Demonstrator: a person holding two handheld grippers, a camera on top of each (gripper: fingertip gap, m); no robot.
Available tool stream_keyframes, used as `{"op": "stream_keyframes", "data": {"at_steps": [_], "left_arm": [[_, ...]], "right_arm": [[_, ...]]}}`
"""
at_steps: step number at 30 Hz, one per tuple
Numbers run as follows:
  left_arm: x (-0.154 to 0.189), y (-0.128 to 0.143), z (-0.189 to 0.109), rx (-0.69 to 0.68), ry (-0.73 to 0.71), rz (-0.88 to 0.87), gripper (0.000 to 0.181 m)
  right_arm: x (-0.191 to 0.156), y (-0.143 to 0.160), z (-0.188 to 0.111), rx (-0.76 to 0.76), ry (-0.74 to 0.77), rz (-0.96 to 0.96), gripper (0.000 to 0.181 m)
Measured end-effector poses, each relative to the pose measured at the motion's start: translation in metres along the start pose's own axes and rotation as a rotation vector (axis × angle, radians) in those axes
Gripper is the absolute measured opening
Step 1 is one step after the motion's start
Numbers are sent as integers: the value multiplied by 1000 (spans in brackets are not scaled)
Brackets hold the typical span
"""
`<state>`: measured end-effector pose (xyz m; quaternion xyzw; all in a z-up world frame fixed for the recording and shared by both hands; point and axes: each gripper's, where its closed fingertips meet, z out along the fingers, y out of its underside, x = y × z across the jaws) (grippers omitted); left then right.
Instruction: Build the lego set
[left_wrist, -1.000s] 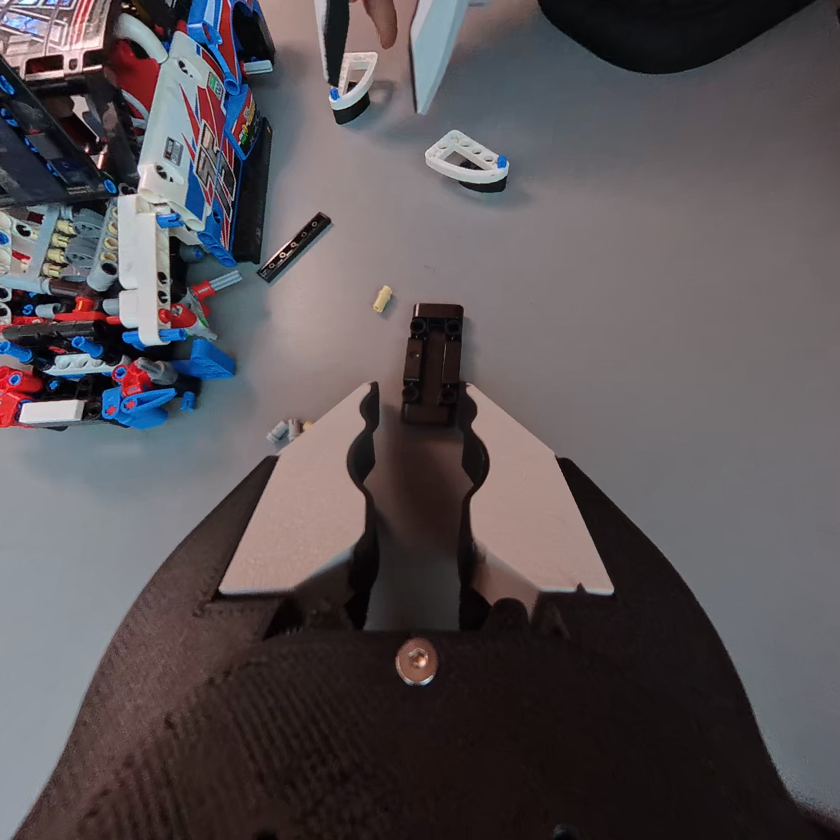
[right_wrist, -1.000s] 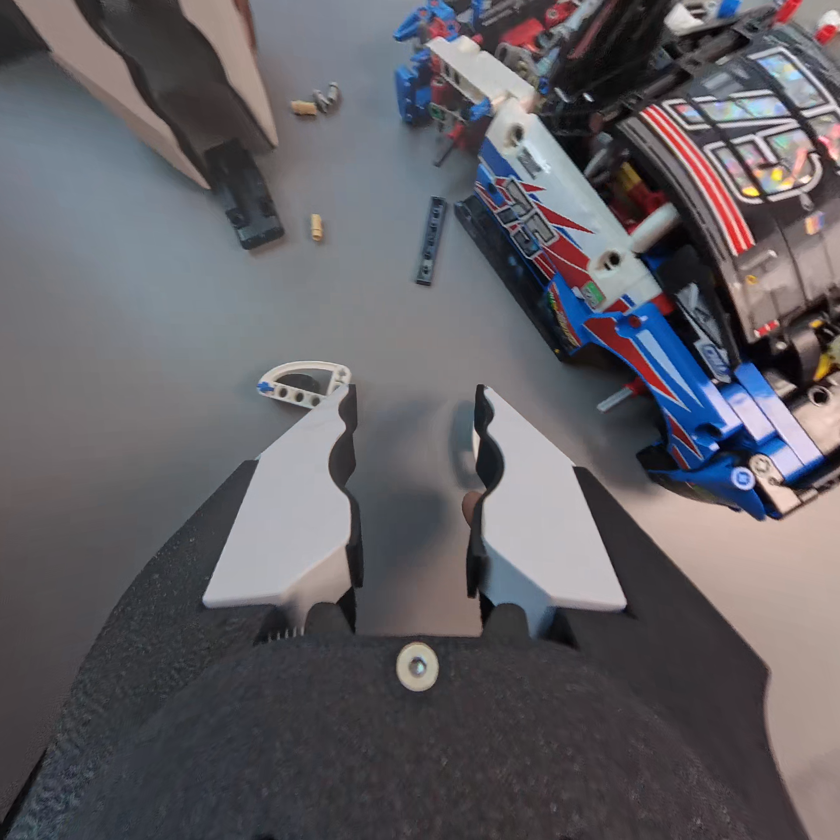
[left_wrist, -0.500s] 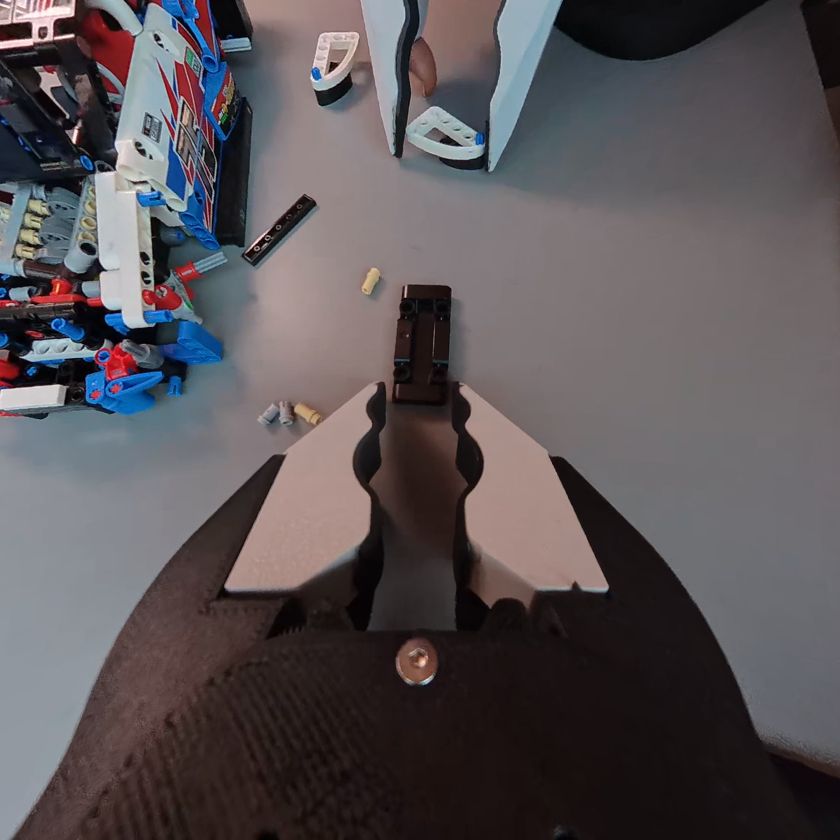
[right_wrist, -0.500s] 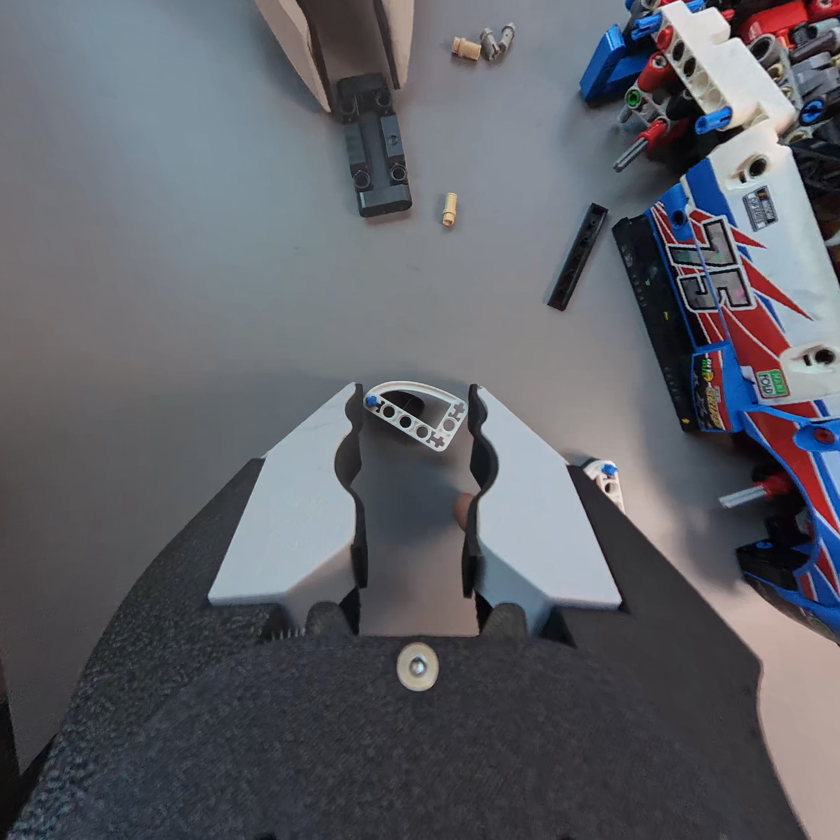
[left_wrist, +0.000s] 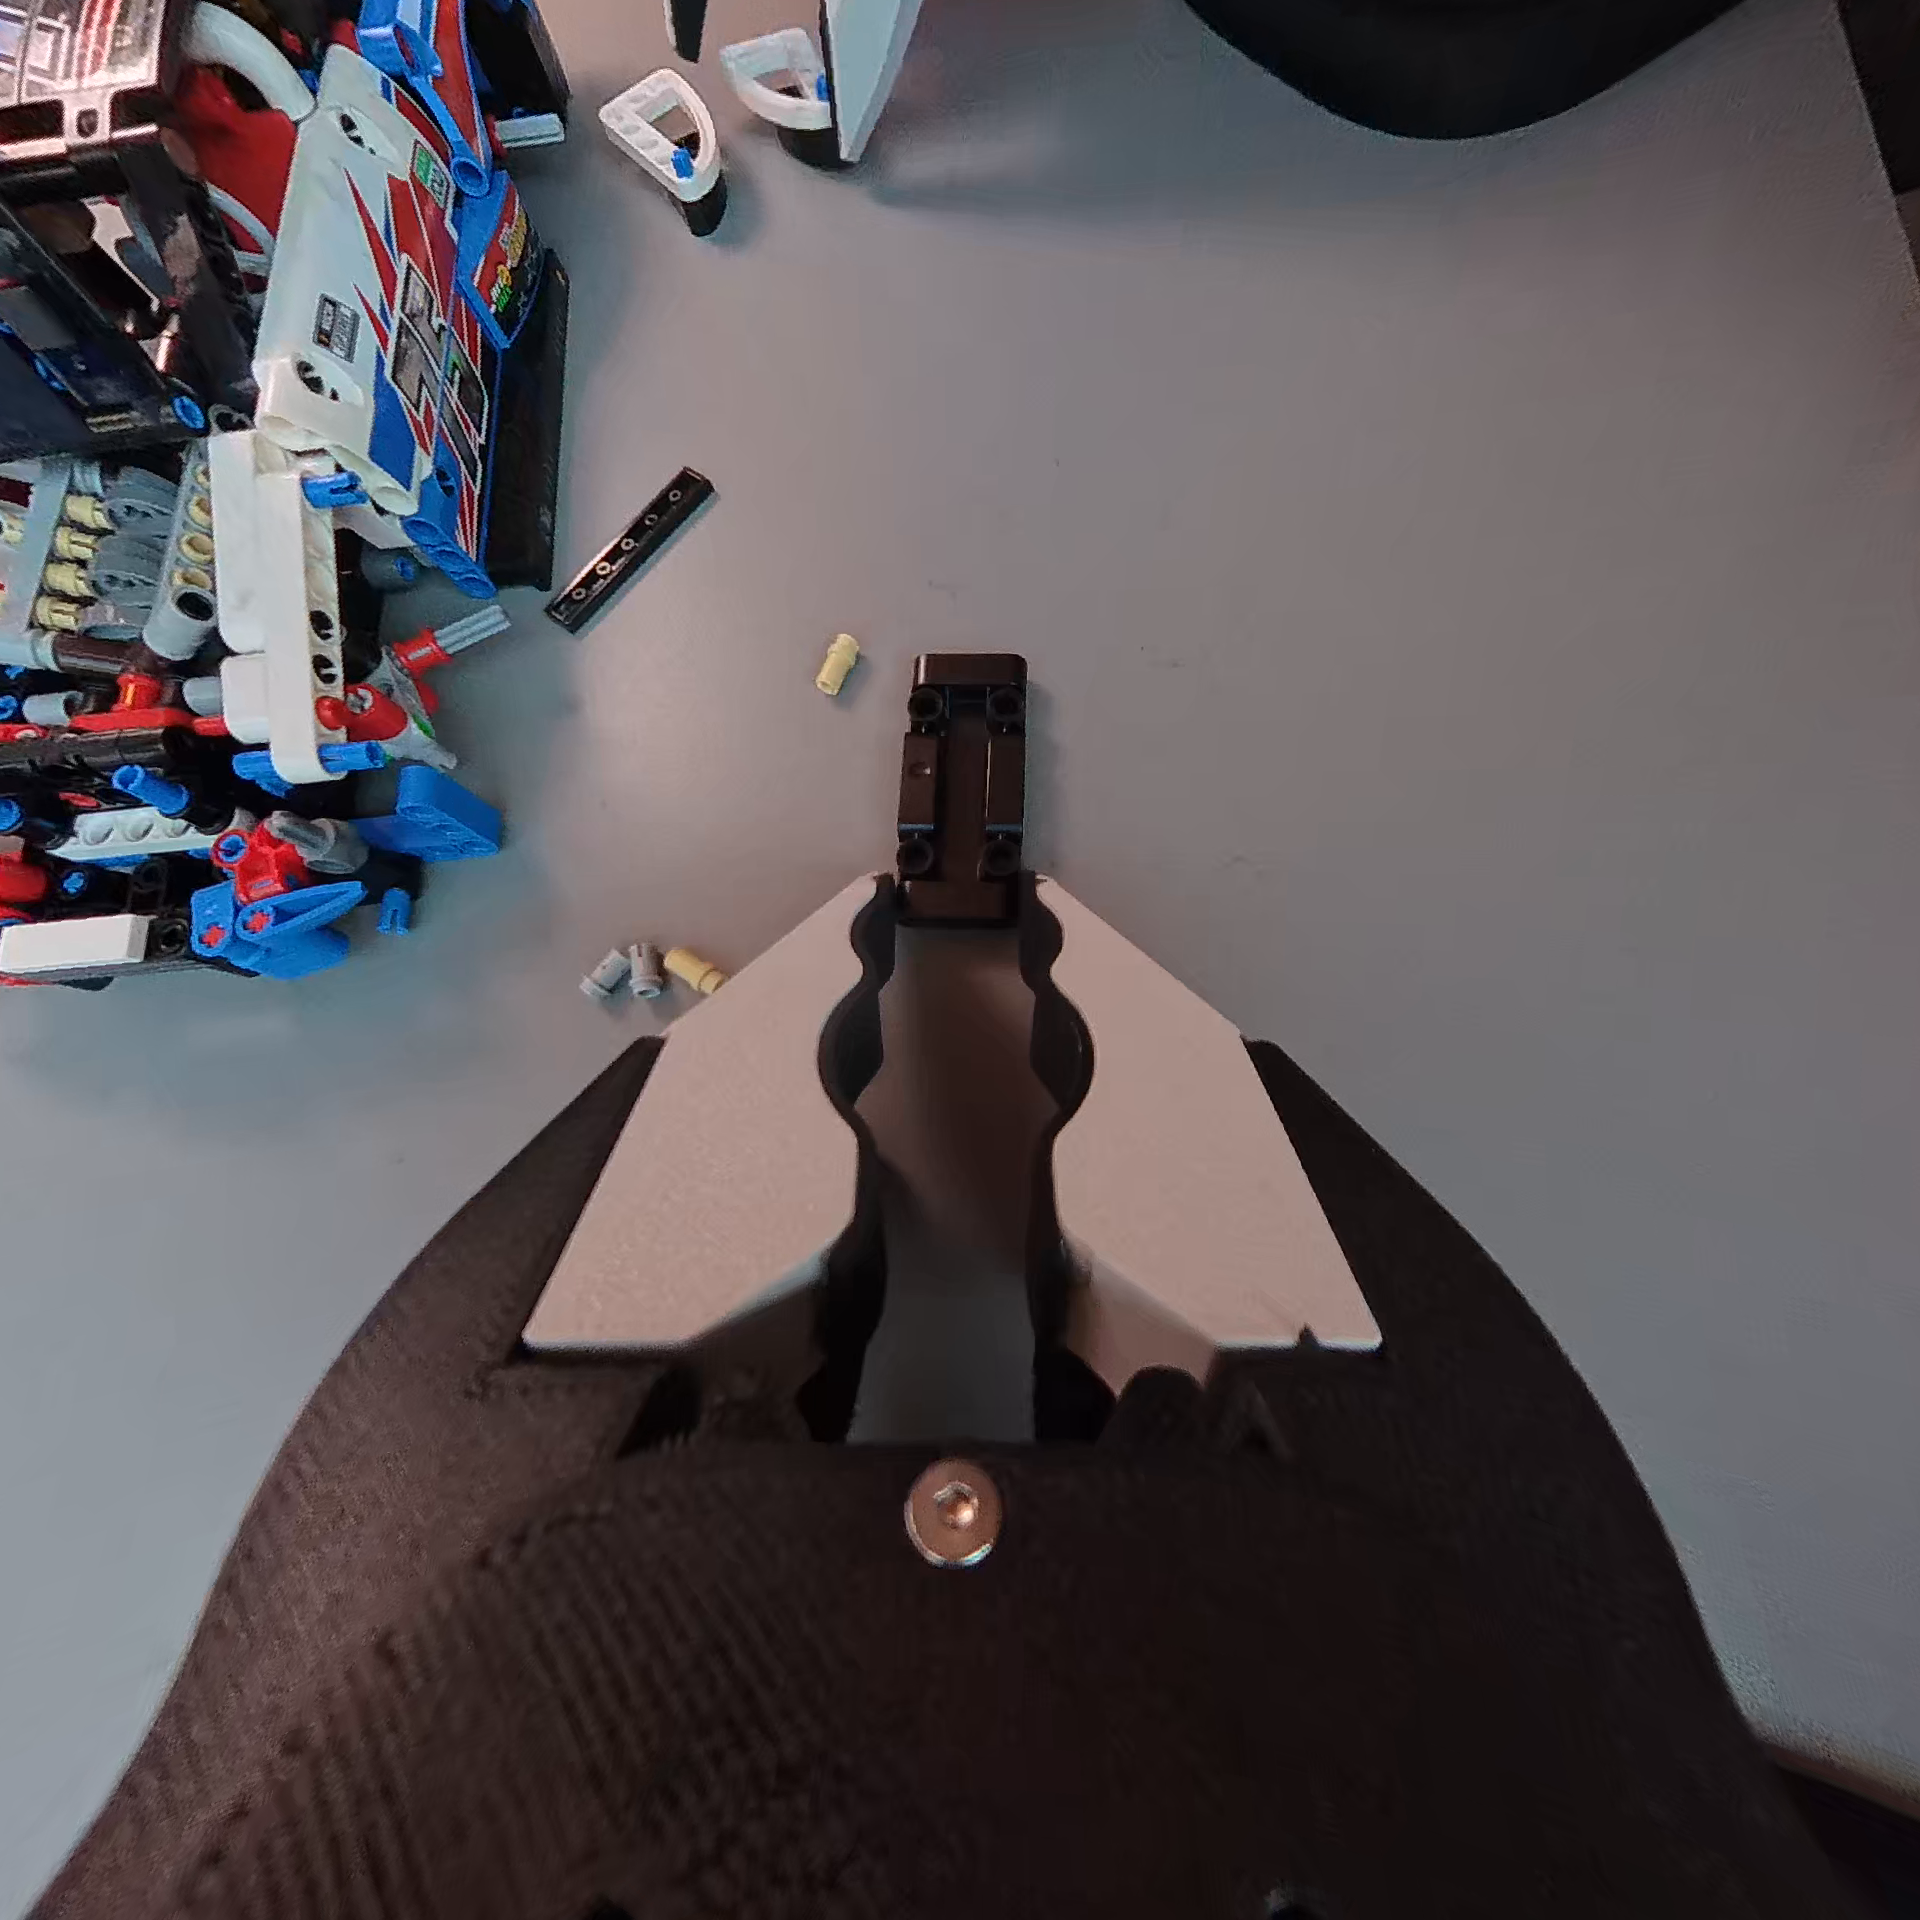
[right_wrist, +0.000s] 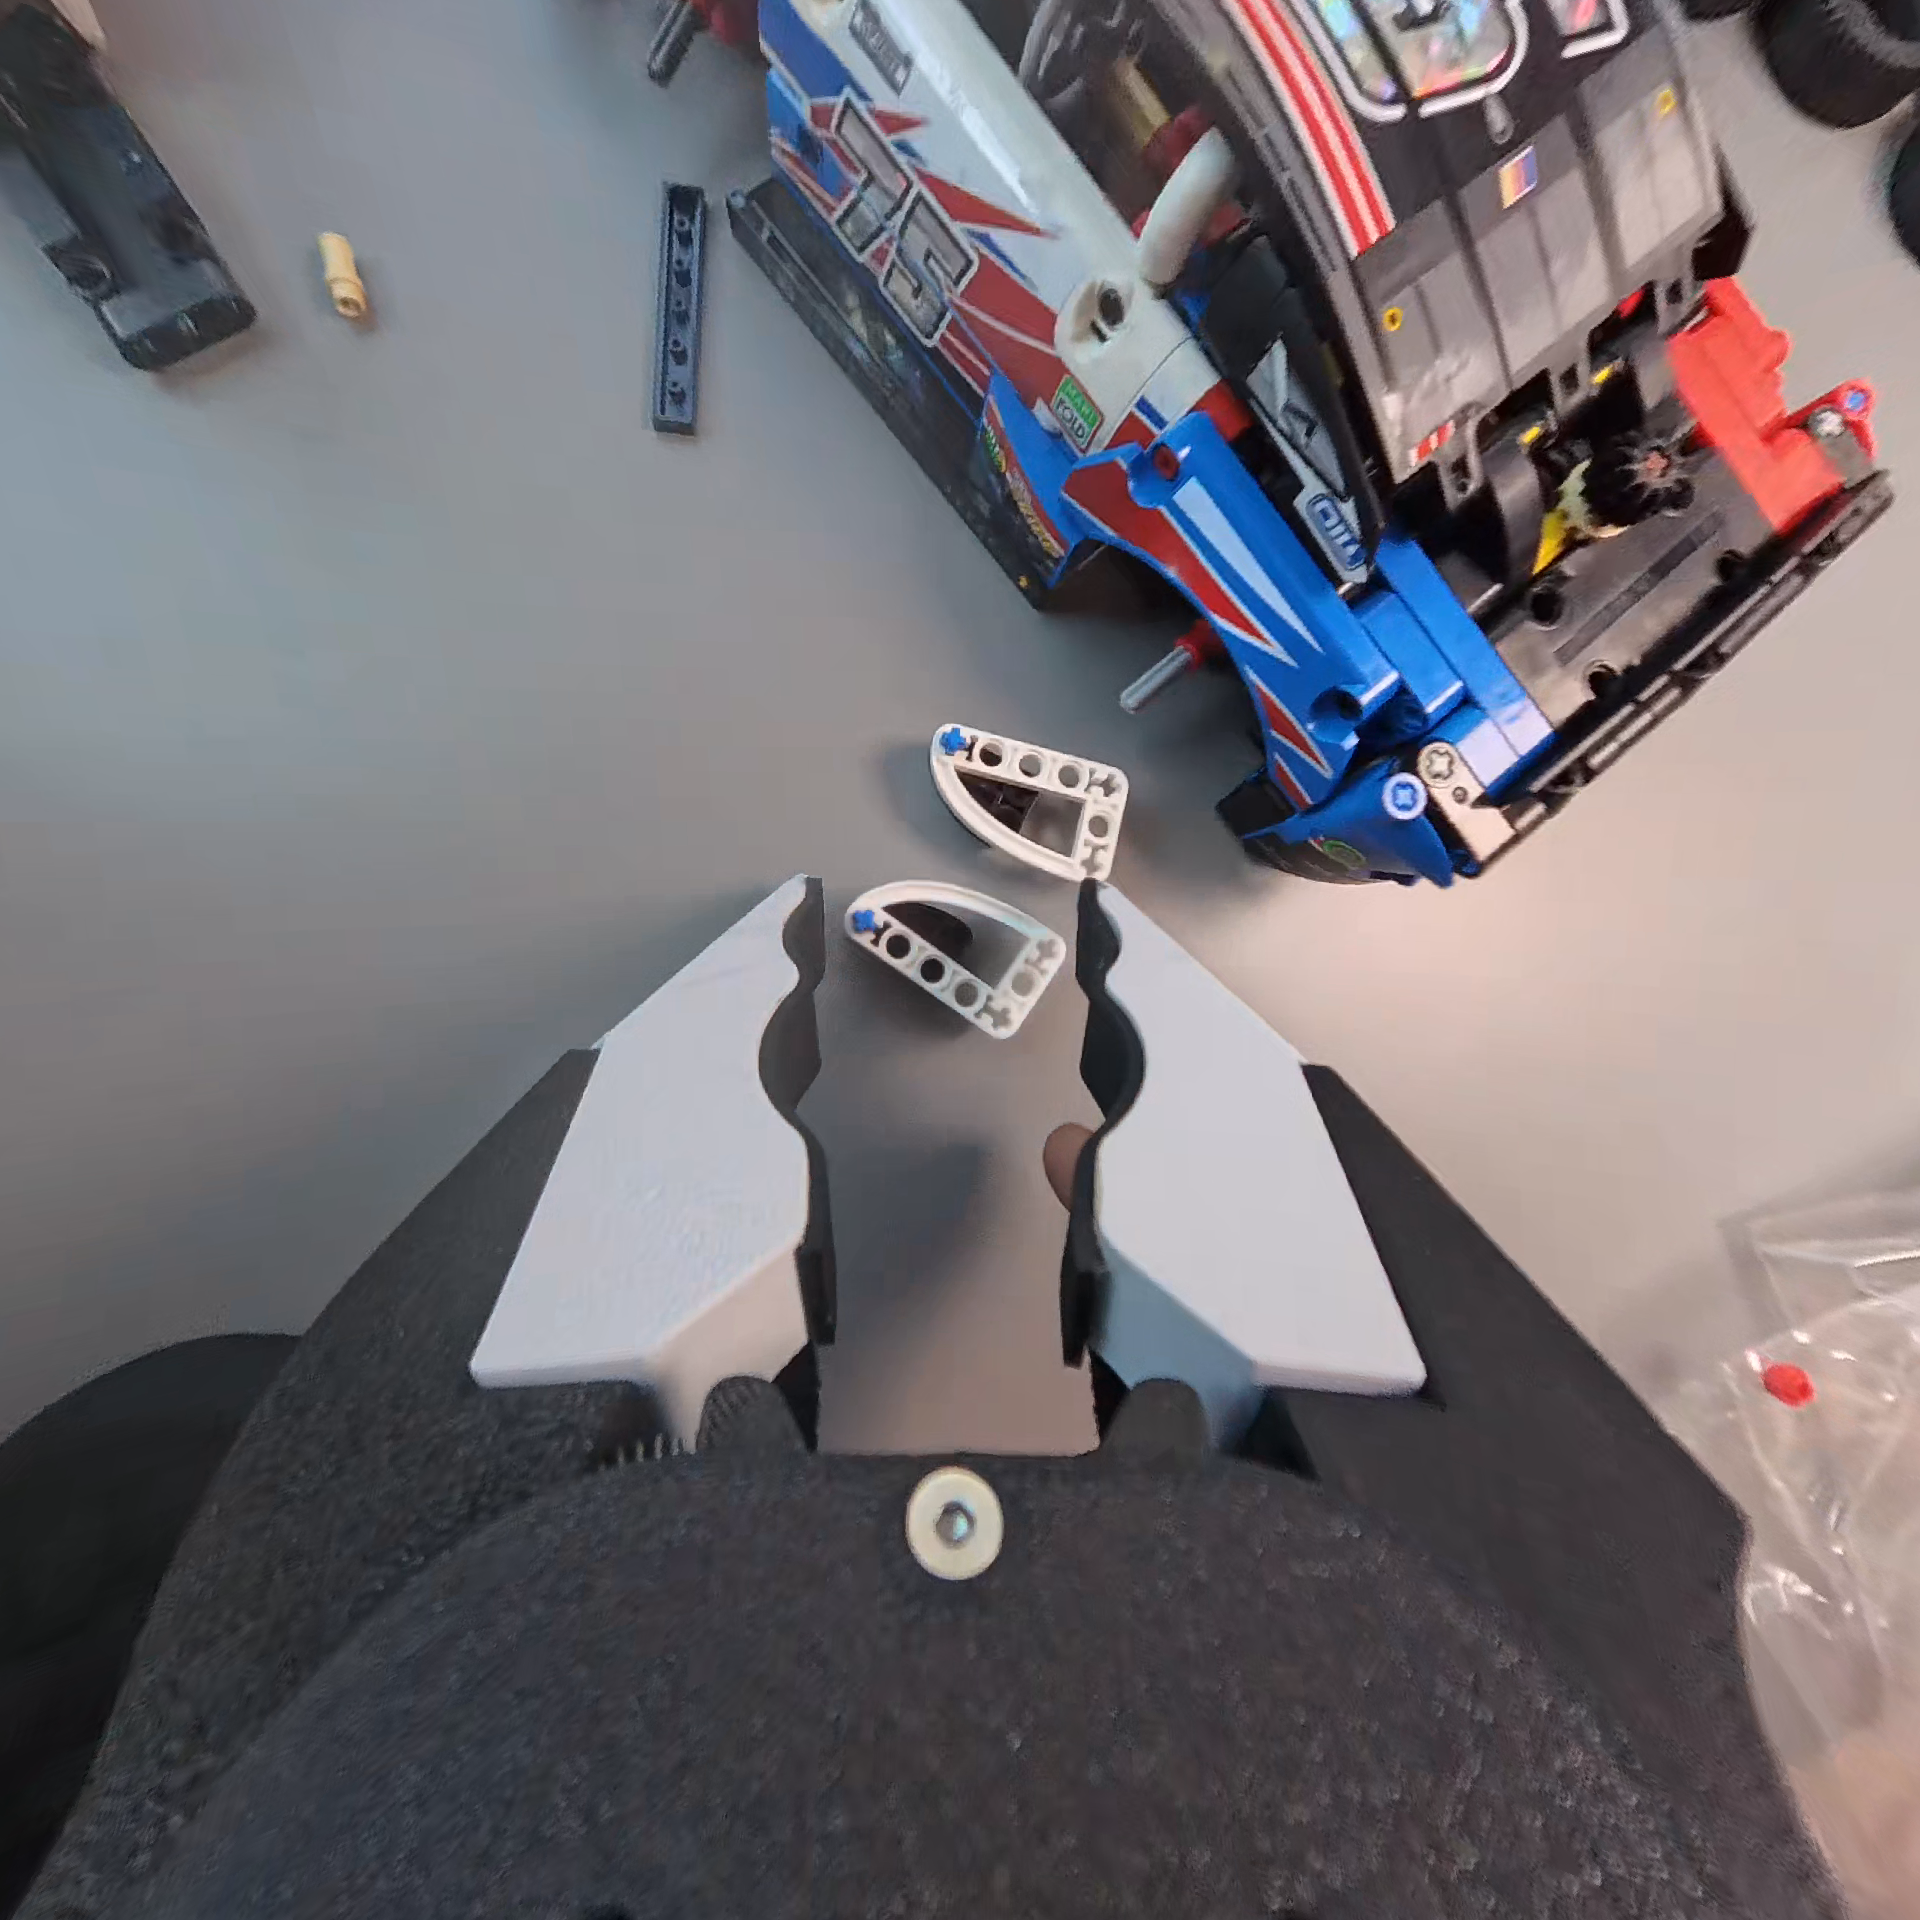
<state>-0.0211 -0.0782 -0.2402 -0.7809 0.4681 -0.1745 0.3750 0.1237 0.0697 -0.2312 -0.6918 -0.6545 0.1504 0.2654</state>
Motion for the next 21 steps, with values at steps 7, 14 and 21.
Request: {"op": "stream_keyframes", "data": {"at_steps": [7, 14, 21], "left_arm": [[-2, -1, 1, 11, -11, -1, 21], [-2, -2, 2, 11, -18, 10, 21], [-2, -2, 2, 12, -15, 17, 21]], "right_arm": [[-42, -55, 13, 156, -96, -47, 43], [-72, -78, 53, 79, -158, -78, 42], [-73, -85, 60, 17, -183, -67, 30]]}}
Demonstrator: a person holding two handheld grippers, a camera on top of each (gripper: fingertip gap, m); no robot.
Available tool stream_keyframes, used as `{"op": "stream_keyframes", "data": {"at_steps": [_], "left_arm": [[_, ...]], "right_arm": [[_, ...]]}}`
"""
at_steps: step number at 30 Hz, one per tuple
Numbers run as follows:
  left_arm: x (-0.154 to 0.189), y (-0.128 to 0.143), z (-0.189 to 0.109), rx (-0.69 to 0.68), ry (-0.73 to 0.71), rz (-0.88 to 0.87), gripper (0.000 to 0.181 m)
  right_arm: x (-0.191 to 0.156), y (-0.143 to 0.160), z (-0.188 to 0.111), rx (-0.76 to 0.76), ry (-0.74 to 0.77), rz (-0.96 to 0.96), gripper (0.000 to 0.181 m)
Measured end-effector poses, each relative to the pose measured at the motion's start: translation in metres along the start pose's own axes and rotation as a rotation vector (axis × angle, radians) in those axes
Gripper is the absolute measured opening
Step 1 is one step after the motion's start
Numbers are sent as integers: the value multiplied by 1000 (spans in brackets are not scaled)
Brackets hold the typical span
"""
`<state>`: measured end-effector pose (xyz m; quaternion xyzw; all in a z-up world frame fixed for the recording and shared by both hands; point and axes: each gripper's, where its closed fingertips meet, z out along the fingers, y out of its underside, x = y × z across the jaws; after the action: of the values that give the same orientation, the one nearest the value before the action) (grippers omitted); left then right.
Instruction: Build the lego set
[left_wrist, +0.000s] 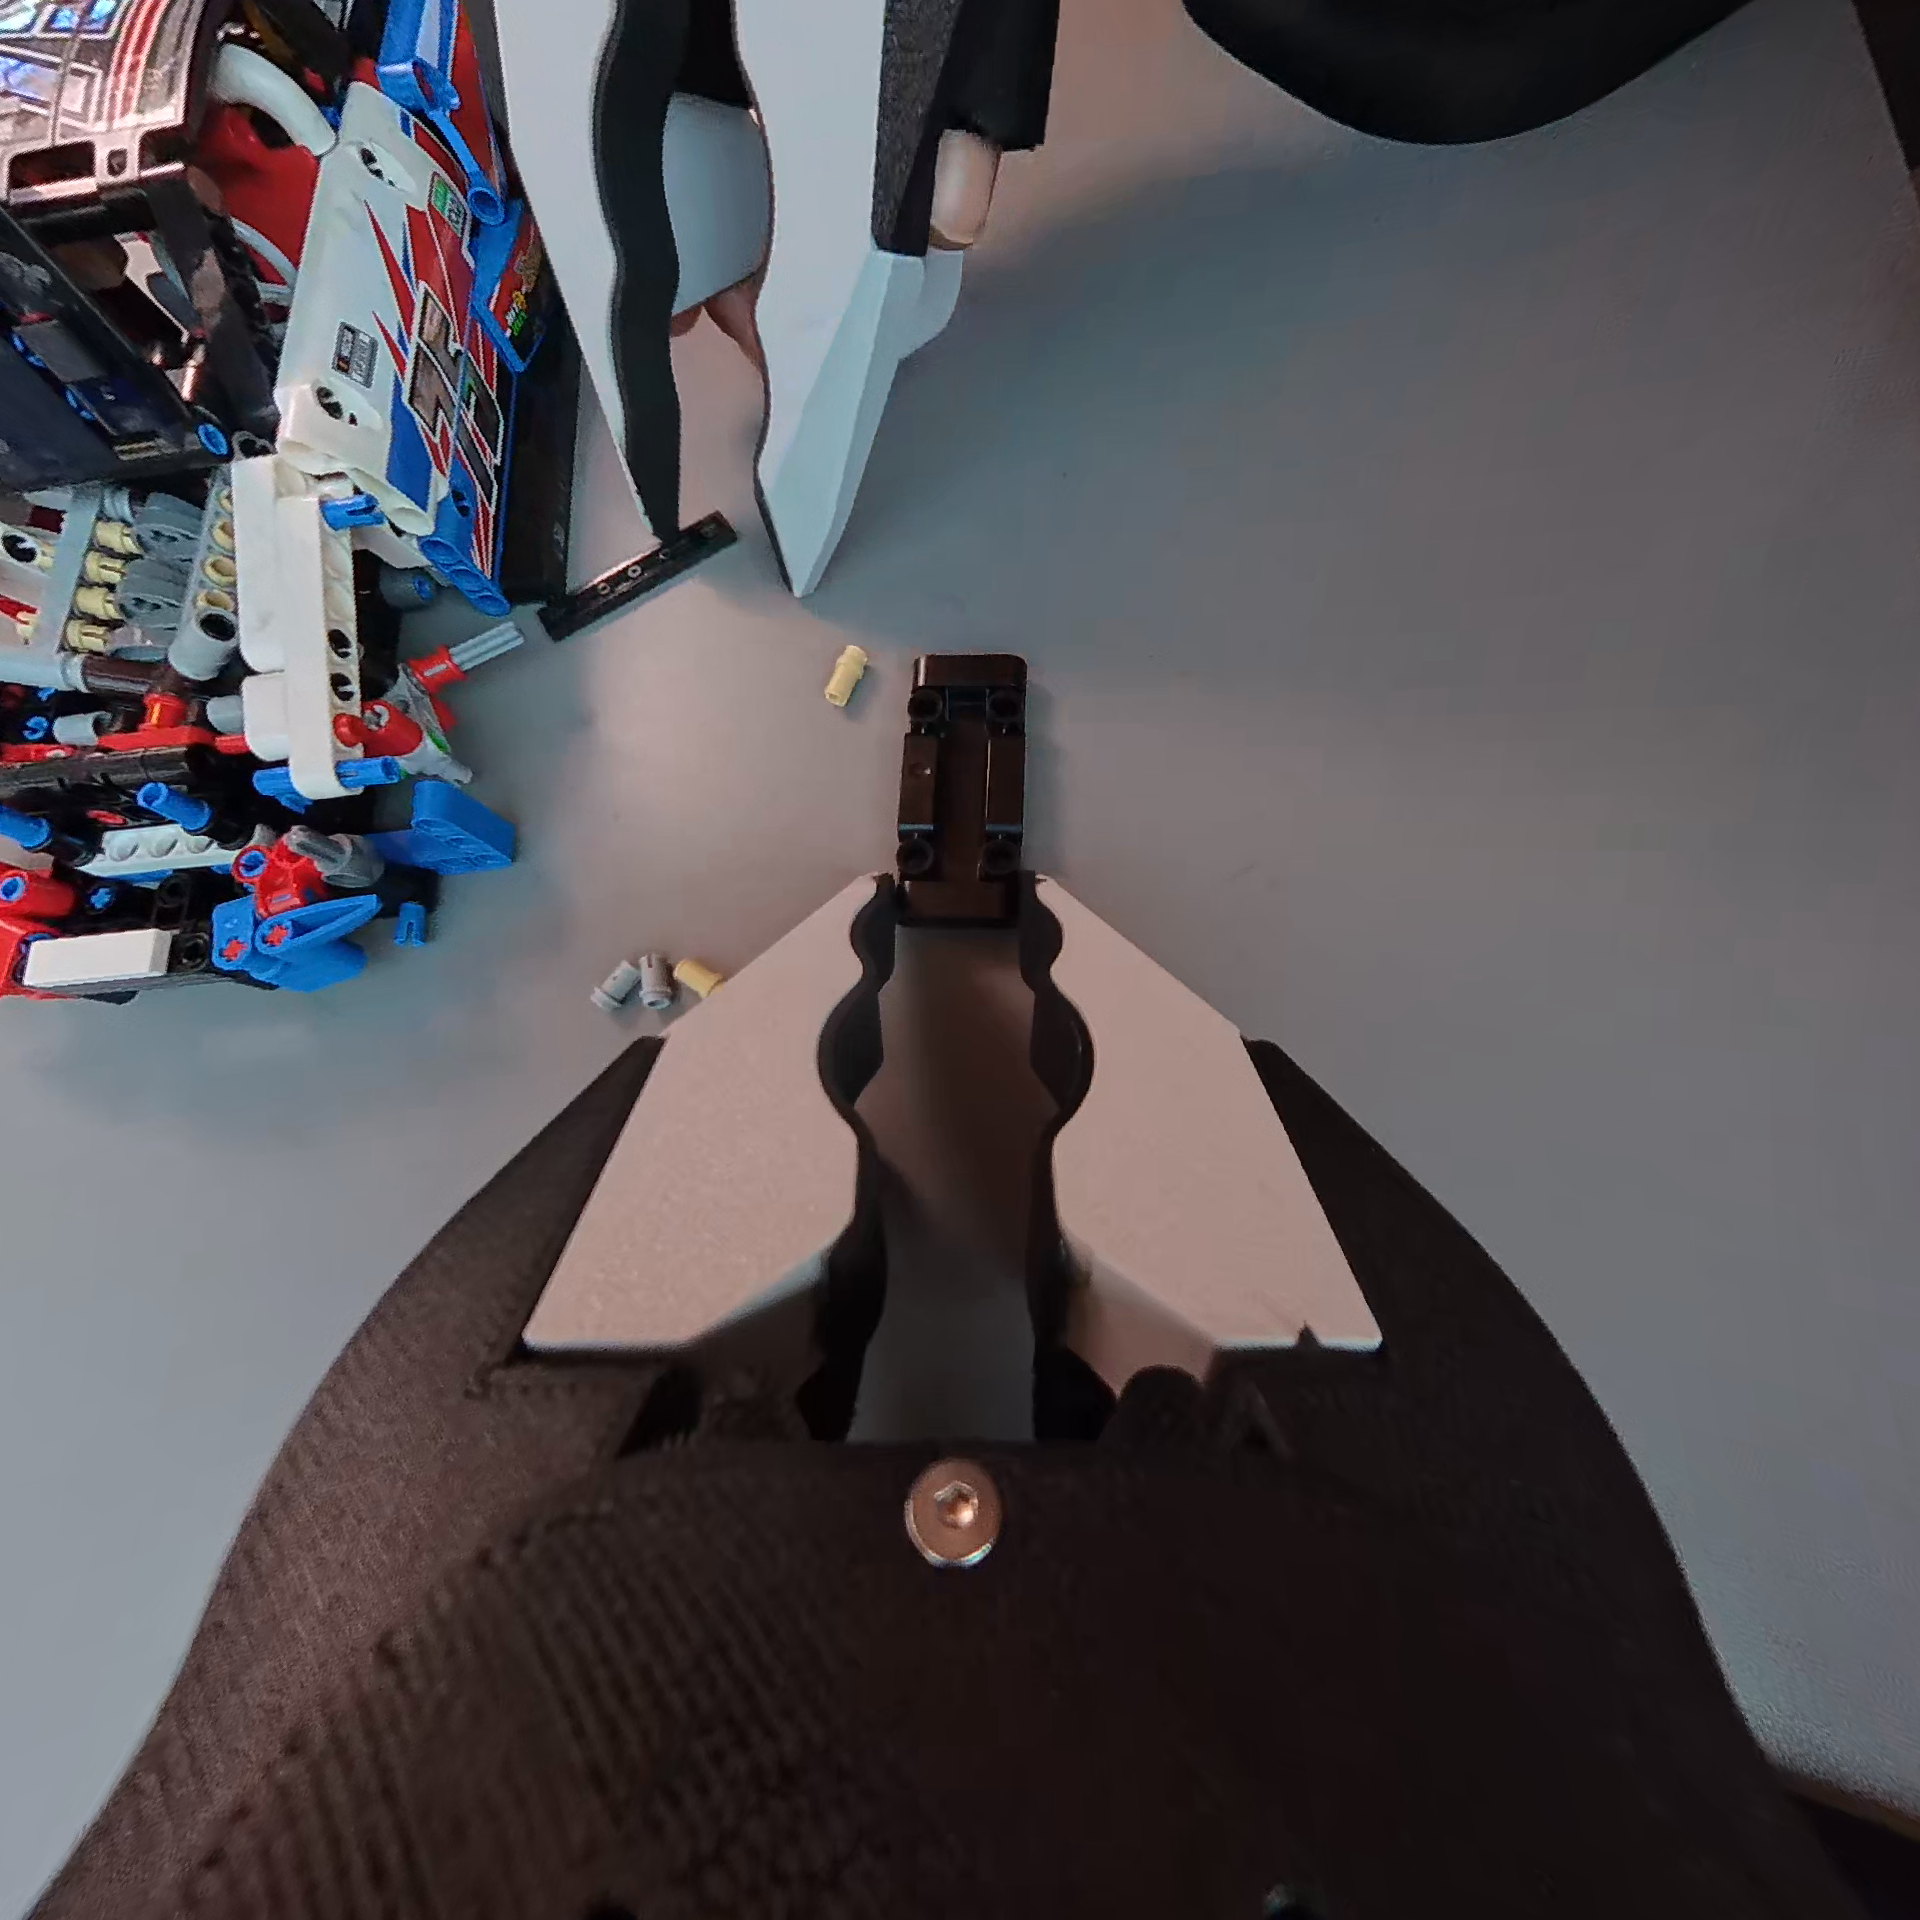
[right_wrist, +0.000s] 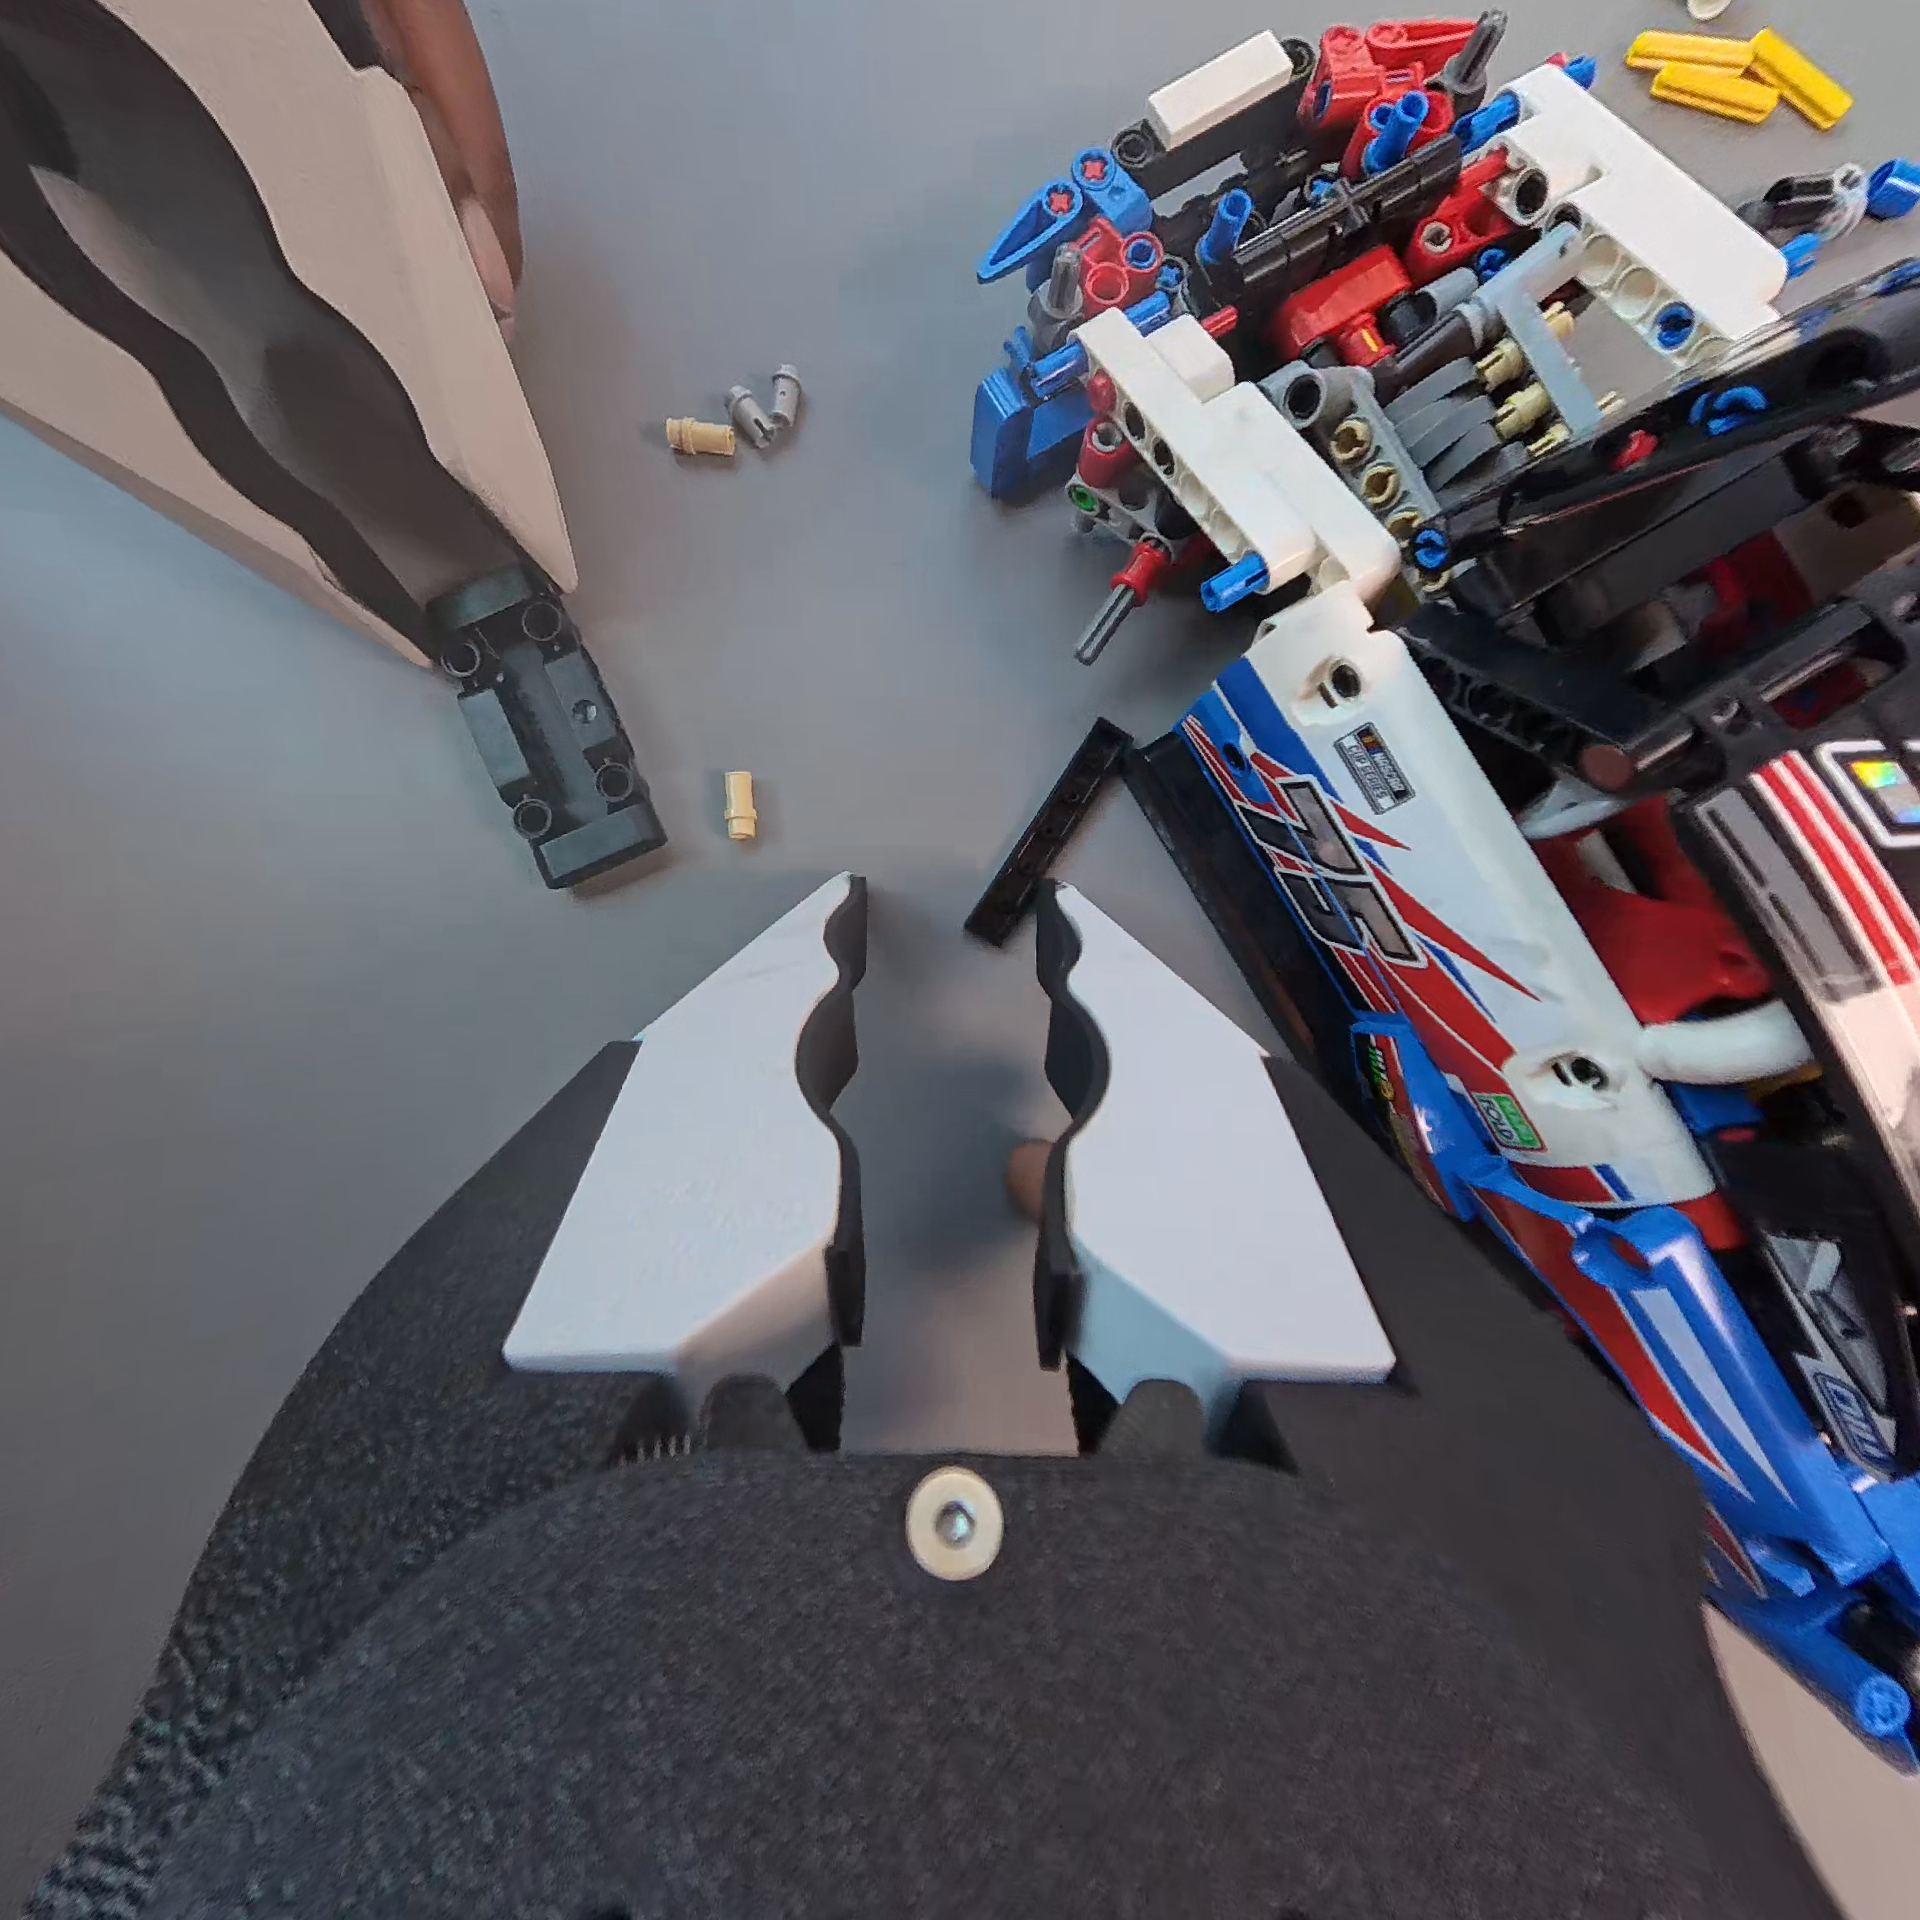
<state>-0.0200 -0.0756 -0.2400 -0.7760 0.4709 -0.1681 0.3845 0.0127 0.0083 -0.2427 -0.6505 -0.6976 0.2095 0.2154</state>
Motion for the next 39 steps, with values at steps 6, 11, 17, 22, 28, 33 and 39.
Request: {"op": "stream_keyframes", "data": {"at_steps": [6, 11, 17, 22, 28, 33, 39], "left_arm": [[1, 0, -1, -2, -1, 12, 21], [1, 1, -1, 0, 2, 11, 21], [1, 1, -1, 3, 2, 11, 22], [-1, 0, -1, 8, -5, 11, 21], [-4, 0, -1, 16, -22, 7, 21], [-7, 1, -1, 16, -35, -1, 21], [-8, 1, -2, 19, -37, -6, 21]], "right_arm": [[1, 0, 0, -7, -4, -27, 7], [7, 11, -7, -36, 16, -27, 5], [17, 40, -27, -77, 31, 5, 5], [31, 65, -48, -87, 65, 57, 5], [44, 83, -63, -104, 107, 94, 5], [46, 82, -64, -87, 121, 83, 9], [46, 57, -73, 59, 132, 23, 22]]}}
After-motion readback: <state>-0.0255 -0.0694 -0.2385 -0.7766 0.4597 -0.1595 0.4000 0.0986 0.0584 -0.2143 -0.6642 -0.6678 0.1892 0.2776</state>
